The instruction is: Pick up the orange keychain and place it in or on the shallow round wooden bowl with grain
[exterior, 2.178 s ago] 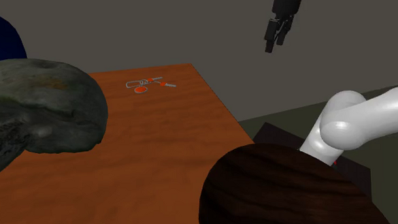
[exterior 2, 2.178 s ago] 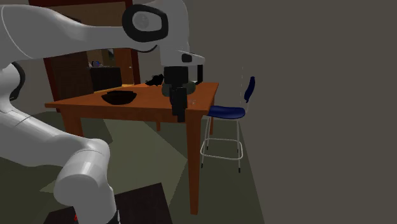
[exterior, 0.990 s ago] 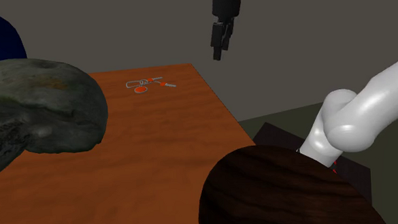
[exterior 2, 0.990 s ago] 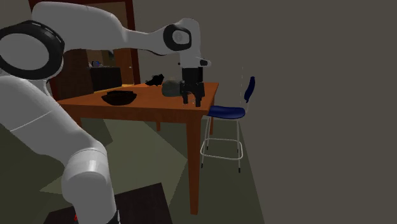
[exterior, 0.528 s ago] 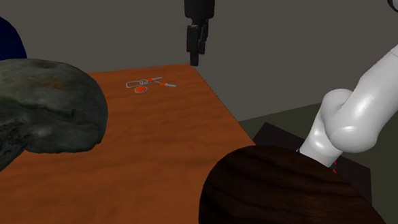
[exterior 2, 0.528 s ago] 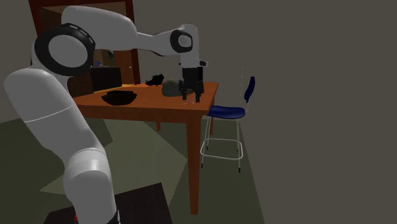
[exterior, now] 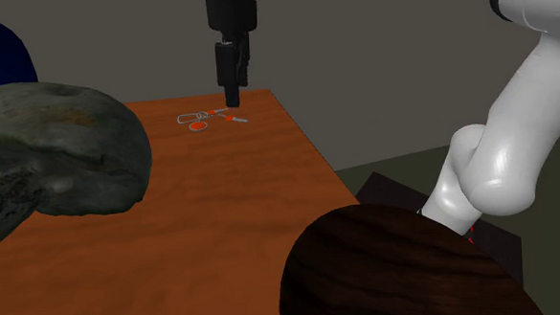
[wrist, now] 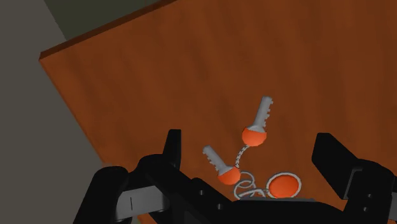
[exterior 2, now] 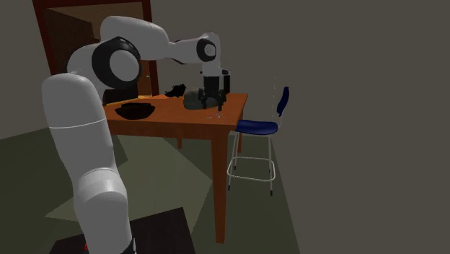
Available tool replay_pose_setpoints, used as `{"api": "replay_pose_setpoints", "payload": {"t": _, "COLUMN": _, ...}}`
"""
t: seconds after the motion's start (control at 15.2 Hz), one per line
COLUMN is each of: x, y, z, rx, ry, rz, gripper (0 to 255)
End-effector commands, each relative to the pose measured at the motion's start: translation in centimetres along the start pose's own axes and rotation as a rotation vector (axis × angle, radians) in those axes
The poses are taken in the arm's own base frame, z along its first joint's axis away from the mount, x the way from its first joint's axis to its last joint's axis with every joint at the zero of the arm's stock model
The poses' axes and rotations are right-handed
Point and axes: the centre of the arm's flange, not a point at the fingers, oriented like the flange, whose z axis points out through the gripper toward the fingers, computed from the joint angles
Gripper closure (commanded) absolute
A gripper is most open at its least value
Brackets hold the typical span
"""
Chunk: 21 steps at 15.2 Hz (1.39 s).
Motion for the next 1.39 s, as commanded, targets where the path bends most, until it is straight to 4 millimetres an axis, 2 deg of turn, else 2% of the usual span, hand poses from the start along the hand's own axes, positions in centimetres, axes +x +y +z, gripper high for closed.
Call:
{"api": "replay_pose_setpoints", "payload": {"t": 0.0, "x": 1.0, "y": -1.4, "z": -0.2, "rx": 0.003, "ry": 0.001, "rz": -0.024, "gripper": 0}}
{"api": "replay_pose_setpoints", "payload": {"t": 0.46, "x": 1.0, "y": -1.4, "z": 3.8, "rx": 0.003, "ry": 0.001, "rz": -0.024, "gripper": 0}}
{"api": "replay_pose_setpoints", "payload": {"t": 0.99, "x": 1.0, "y": -1.4, "z": 3.8, "rx": 0.003, "ry": 0.001, "rz": -0.024, "gripper": 0}}
{"api": "replay_pose_setpoints", "payload": {"t": 1.06, "x": 1.0, "y": -1.4, "z": 3.8, "rx": 0.003, "ry": 0.001, "rz": -0.024, "gripper": 255}}
{"api": "replay_pose_setpoints", "payload": {"t": 1.32, "x": 1.0, "y": -1.2, "z": 3.9, "rx": 0.004, "ry": 0.002, "rz": -0.024, "gripper": 255}}
